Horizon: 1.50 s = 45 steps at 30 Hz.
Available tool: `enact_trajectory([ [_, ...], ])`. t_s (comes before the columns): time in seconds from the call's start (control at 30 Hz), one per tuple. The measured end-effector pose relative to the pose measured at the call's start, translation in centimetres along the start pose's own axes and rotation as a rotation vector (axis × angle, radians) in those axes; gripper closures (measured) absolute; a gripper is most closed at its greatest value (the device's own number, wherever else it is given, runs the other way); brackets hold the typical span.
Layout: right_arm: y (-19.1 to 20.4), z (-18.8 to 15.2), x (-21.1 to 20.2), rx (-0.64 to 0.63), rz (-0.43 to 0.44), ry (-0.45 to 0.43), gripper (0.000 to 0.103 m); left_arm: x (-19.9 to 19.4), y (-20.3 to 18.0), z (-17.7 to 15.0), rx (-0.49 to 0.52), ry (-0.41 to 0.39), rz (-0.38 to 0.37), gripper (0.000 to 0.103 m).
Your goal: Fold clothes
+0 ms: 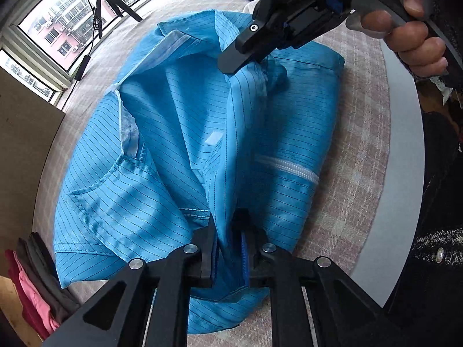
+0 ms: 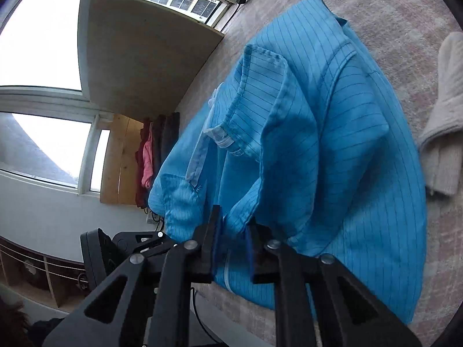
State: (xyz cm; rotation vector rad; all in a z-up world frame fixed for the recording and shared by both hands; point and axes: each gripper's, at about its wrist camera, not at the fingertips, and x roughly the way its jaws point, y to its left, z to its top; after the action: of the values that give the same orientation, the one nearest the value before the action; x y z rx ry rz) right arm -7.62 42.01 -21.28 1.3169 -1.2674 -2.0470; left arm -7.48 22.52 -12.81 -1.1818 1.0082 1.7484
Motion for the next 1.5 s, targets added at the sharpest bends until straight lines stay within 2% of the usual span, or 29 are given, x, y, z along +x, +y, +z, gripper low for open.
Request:
enact_trajectory([
  [0.03,0.1,-0.3,0.0,-0.026,0.014,-0.009,0.099,-0.7,0.2,0.1,-0.006,-0.008,-0.007,0.087],
  [0.07,0.2,-0.7,0.0,-0.053,0.028,-0.019,0.099,-1.5,0.4,0.3,-0.012,-0.016,-0.014,0.076],
  [0.1,0.2,-1.0,-0.4,-0.080,0.045,-0.038,0.099,-2.2,0.6,0.4,-0.018,-0.025,-0.021,0.061],
  [0.13,0.3,-1.4,-0.7,-0.104,0.063,-0.058,0.099,-3.1,0.9,0.7,-0.028,-0.044,-0.028,0.056],
  [0.3,-0.7,-2.6,-2.7,-0.115,0.203,-0.154,0.099,-5.3,2.5,3.3,-0.071,-0.123,-0.182,0.052],
  [0.43,-1.1,-3.2,-3.9,-0.141,0.305,-0.219,0.099,-2.3,3.0,5.8,-0.047,-0.072,-0.239,0.051],
  [0.47,-1.3,-3.2,-4.1,-0.140,0.345,-0.242,0.099,-1.2,3.0,6.4,-0.039,-0.049,-0.249,0.055],
  [0.5,-1.4,-3.3,-4.4,-0.138,0.382,-0.264,0.099,-0.3,2.7,6.8,-0.030,-0.034,-0.265,0.072],
  [0.57,-1.7,-3.3,-4.8,-0.128,0.395,-0.286,0.099,1.1,2.5,7.4,-0.046,-0.002,-0.259,0.102],
  [0.63,-1.9,-3.3,-5.3,-0.118,0.399,-0.302,0.099,1.2,2.9,7.6,-0.075,0.002,-0.237,0.102],
  [0.73,-2.4,-3.1,-6.7,-0.094,0.168,-0.182,0.096,0.3,3.2,7.1,-0.082,-0.020,-0.177,0.102],
  [0.77,-2.0,-3.2,-8.1,-0.105,0.103,-0.190,0.096,-0.1,3.2,6.8,-0.081,-0.026,-0.163,0.102],
  [0.8,-1.7,-3.1,-9.5,-0.116,0.037,-0.198,0.091,-0.5,3.0,6.6,-0.079,-0.033,-0.144,0.102],
  [0.83,-0.9,-2.6,-10.5,-0.120,-0.035,-0.195,0.071,-0.7,2.7,6.4,-0.069,-0.039,-0.111,0.102],
  [0.9,0.4,-0.6,-10.6,-0.097,-0.072,-0.144,0.051,-1.0,1.7,6.1,-0.038,-0.045,-0.052,0.102],
  [1.0,2.4,2.5,-10.7,-0.063,-0.131,-0.066,0.051,-1.2,0.2,5.9,-0.017,-0.063,-0.024,0.102],
  [1.1,3.5,5.3,-7.4,-0.022,-0.255,0.081,0.051,-1.2,-0.7,5.9,0.010,-0.075,-0.001,0.102],
  [1.2,3.3,6.3,-4.3,0.010,-0.340,0.205,0.051,-1.1,-1.0,5.9,0.029,-0.075,0.006,0.102],
  [1.27,3.4,6.7,-2.7,-0.004,-0.415,0.260,0.051,-0.9,-1.1,5.6,0.037,-0.076,0.013,0.102],
  [1.3,3.5,6.8,-2.2,-0.026,-0.463,0.271,0.061,-0.8,-0.9,5.5,0.031,-0.080,0.010,0.102],
  [1.33,3.2,6.8,-1.7,-0.040,-0.486,0.279,0.086,-0.8,-0.8,5.3,0.025,-0.083,0.007,0.101],
  [1.37,2.8,6.8,-1.3,-0.038,-0.471,0.288,0.095,-0.8,-0.5,5.1,0.011,-0.085,0.005,0.102],
  [1.47,0.5,5.5,-2.1,0.039,-0.319,0.256,0.099,-1.1,0.4,4.5,-0.041,-0.095,0.017,0.102],
  [1.5,-0.4,4.9,-2.6,0.085,-0.226,0.227,0.099,-1.3,0.7,4.1,-0.062,-0.099,0.026,0.102],
])
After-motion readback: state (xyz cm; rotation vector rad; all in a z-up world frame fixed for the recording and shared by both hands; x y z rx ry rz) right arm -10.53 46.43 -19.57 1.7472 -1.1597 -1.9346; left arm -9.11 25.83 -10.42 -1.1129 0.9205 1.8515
